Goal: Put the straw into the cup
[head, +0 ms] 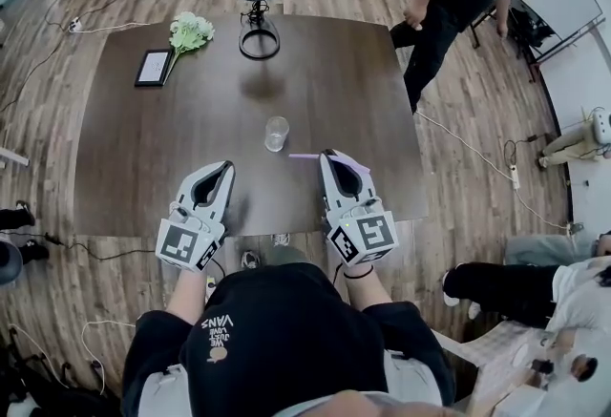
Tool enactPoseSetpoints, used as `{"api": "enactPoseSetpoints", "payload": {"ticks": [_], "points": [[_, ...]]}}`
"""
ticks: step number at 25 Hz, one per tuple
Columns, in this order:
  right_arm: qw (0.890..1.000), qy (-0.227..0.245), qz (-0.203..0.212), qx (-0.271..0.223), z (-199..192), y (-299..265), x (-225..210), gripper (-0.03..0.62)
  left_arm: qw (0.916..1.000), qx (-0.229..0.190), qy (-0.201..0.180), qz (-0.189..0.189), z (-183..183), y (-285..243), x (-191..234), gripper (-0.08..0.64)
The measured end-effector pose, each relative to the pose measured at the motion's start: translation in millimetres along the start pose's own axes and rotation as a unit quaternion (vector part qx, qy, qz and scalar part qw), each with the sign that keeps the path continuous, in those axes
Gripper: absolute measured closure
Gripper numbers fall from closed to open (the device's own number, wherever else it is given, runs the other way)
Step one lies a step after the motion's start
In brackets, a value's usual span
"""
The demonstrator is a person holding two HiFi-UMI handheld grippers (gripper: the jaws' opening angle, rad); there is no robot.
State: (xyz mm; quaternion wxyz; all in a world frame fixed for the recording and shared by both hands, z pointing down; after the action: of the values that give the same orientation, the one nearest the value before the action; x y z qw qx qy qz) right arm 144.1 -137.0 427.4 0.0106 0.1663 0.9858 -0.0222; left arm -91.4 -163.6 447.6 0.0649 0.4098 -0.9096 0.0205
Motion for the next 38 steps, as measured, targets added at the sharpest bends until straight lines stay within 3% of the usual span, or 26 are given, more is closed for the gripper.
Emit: {"api": "enactPoseSetpoints", "payload": {"ticks": [14, 20, 28, 38], "points": [[0.998, -0.001, 0.064, -0.010, 6.5, -65.5, -57.0, 0.551, 0.9987, -0.005, -0.010, 0.050, 3.7, -64.9, 16.5, 0.551], [0.998, -0.001, 0.068, -0.007, 7.5, -88.5, -55.7, 0.551, 0.9984, 0.000, -0.002, 0.057, 1.6, -72.7, 34.5, 0.549], [0.998, 0.000, 0.065, 0.008, 1.3, -100.3, -47.8, 0.551, 0.9993, 0.004, -0.002, 0.036, 9.0, -82.1, 40.5, 0.549], [0.997, -0.004, 0.066, 0.031, -20.7, -113.5, -35.4, 0.551, 0.9989, 0.011, 0.003, 0.046, 1.8, -69.7, 54.2, 0.550]]}}
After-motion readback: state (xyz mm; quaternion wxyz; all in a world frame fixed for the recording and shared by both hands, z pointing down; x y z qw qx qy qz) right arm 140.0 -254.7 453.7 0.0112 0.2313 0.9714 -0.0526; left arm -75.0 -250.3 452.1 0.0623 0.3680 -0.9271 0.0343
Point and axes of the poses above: the fingertips, and each gripper's own axes: y backward along the fingers, x to its left, z out of its top, the point moved 6 cm from there along y, backward along the fingers, and after that the axes turned 5 degrees about y, right-handed, at the moved point
